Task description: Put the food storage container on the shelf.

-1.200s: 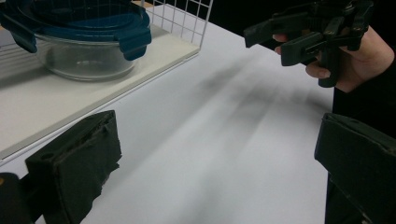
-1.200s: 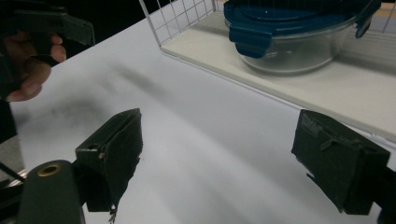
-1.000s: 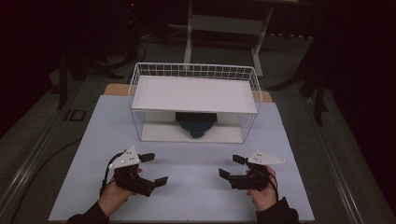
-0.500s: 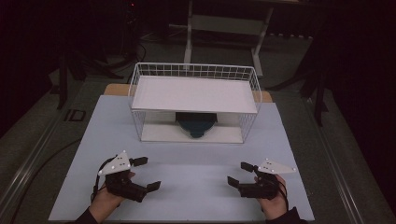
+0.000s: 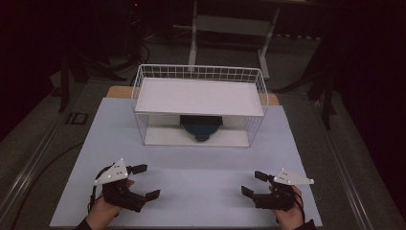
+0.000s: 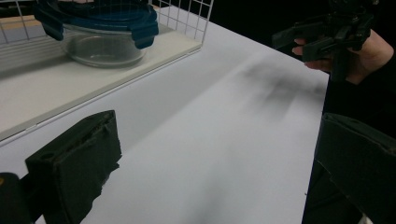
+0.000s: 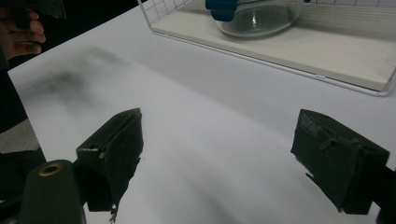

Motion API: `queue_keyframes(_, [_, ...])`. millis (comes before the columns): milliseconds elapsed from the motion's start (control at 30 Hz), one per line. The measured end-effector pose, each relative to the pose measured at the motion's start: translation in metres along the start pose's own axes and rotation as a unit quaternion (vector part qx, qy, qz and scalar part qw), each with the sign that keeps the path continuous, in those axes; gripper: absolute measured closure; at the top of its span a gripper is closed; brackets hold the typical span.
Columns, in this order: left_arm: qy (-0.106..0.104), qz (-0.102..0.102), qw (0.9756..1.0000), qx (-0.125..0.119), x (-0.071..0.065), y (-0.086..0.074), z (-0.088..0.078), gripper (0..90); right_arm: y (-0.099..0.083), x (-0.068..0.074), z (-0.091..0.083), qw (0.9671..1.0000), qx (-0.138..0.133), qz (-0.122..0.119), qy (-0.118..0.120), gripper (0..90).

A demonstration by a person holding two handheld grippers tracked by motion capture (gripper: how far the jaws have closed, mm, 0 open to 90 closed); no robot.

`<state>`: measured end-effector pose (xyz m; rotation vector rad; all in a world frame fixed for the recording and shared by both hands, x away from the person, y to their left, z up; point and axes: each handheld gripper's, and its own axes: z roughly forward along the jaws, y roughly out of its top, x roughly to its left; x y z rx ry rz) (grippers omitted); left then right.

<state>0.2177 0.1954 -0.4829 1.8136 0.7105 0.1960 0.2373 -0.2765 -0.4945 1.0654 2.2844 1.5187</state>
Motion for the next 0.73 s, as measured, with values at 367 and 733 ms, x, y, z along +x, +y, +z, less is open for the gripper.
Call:
queue_keyframes(367, [0.013, -0.004, 0.9999, 0.001, 0.0064, -0.0082, -0.0045, 0.4, -0.0106, -0.0092, -0.0056, 0.9998, 0.014, 0.002, -0.011, 16.3])
queue_keyframes(733, [0.01, -0.006, 0.9999, -0.001, 0.0051, -0.0084, -0.0021, 0.4, -0.0112, -0.0084, -0.0018, 0.9997, 0.022, 0.003, -0.002, 16.3])
